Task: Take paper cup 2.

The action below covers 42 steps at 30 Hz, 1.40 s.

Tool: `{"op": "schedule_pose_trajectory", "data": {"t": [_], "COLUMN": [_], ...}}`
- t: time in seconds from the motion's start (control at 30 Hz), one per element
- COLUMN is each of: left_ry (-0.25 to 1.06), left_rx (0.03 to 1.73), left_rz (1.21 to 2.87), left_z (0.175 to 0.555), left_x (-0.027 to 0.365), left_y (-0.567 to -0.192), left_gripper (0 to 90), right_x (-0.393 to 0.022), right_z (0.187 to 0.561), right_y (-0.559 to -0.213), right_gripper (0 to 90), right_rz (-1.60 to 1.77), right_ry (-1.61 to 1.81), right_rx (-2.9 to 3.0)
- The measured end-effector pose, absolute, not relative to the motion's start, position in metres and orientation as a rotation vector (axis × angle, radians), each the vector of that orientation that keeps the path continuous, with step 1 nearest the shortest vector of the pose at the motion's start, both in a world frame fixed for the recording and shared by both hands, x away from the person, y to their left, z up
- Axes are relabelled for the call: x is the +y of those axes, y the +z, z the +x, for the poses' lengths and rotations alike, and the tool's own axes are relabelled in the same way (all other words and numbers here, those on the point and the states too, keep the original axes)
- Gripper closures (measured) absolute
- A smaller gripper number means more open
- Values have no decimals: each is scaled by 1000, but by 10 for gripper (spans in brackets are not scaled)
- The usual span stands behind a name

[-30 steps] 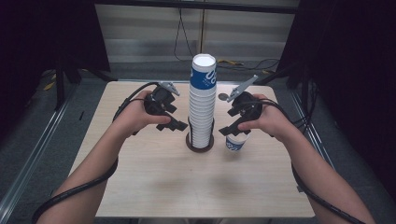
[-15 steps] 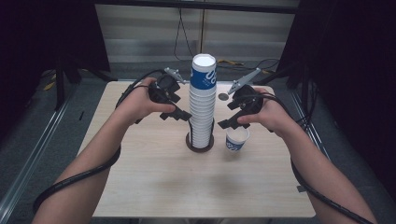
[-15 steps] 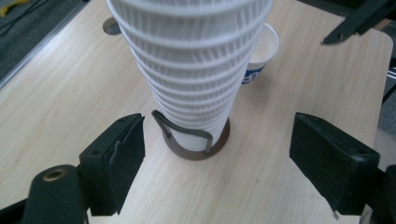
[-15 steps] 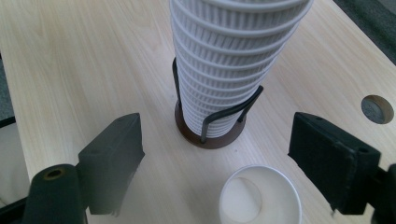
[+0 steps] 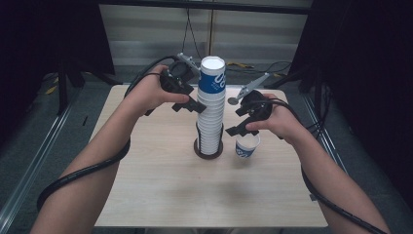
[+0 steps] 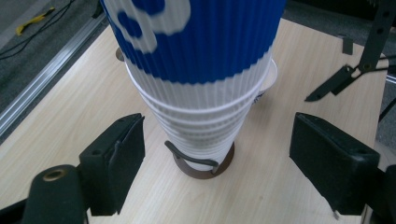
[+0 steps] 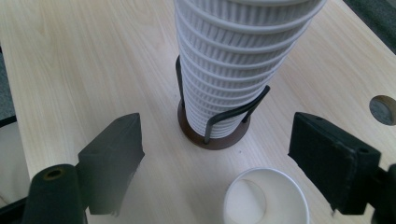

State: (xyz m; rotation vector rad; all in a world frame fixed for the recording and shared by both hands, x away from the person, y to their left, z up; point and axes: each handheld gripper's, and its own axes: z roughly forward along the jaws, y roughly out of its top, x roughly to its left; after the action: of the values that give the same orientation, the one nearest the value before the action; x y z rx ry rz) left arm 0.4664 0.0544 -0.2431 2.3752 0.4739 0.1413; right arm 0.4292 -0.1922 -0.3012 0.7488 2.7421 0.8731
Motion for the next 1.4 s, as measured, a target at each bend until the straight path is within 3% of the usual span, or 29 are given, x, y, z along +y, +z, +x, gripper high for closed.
{"op": "schedule_pose_trajectory", "data": {"t": [0.47, 1.4], "left_ry": [184, 170], "left_rx": [486, 522], "left_rz": [2321, 2268], "left_z": [478, 483], "left_x": [39, 26], "left_y": [-225, -238], "left_gripper": [181, 175], "right_x": [-192, -165], "right_z": [430, 452], "right_y": [-300, -275], "right_gripper": [164, 126], "right_rz": [764, 874], "right_ry": [914, 1160], "right_rx": [2713, 2510]}}
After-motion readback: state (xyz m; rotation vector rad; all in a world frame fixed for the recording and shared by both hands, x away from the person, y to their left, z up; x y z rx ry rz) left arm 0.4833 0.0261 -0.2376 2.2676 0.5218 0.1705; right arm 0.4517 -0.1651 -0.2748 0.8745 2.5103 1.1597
